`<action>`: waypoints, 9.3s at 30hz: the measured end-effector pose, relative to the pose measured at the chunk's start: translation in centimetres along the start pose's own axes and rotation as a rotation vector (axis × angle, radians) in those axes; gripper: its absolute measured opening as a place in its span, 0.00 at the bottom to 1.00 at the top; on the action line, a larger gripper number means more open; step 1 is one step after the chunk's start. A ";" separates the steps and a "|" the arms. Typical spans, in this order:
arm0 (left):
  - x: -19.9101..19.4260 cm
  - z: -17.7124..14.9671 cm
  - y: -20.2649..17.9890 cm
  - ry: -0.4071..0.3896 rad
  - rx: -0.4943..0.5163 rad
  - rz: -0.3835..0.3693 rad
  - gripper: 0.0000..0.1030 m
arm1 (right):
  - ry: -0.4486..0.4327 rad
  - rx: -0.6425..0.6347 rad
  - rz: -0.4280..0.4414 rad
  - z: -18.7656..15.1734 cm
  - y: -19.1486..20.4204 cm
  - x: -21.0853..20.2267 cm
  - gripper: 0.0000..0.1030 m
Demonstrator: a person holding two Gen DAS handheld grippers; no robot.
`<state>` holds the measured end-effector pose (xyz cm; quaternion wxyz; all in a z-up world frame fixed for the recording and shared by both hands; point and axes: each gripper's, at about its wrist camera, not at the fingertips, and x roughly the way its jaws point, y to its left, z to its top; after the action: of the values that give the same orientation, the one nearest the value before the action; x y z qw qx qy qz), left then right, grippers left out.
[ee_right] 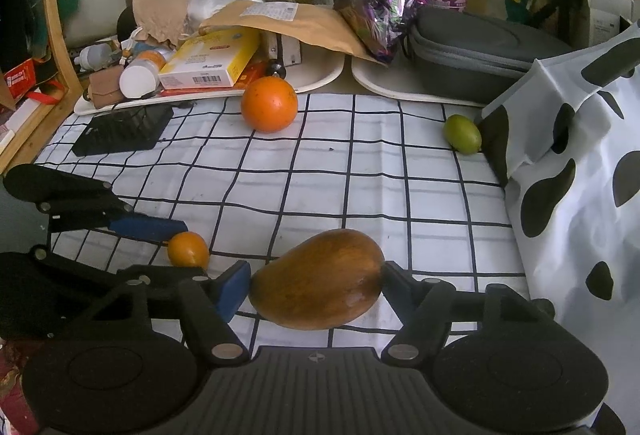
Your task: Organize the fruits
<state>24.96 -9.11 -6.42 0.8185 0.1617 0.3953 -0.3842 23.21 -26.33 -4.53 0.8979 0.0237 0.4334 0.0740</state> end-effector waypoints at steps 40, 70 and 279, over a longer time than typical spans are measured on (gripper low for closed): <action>-4.8 -0.8 1.1 -0.085 -0.113 0.100 0.27 | 0.035 -0.268 -0.106 -0.9 2.5 2.0 0.90; -13.2 -4.4 -2.4 -0.232 -0.222 0.139 0.27 | -0.112 -0.220 0.043 -2.9 3.9 -5.9 0.76; -19.2 -9.4 -11.9 -0.072 -0.337 0.452 0.94 | -0.071 -0.048 -0.124 -13.6 7.6 -14.0 1.00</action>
<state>3.50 -1.92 2.83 0.9122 0.0938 0.3783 -0.1263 3.13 -21.28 -1.40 0.9159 -0.0222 0.3998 0.0280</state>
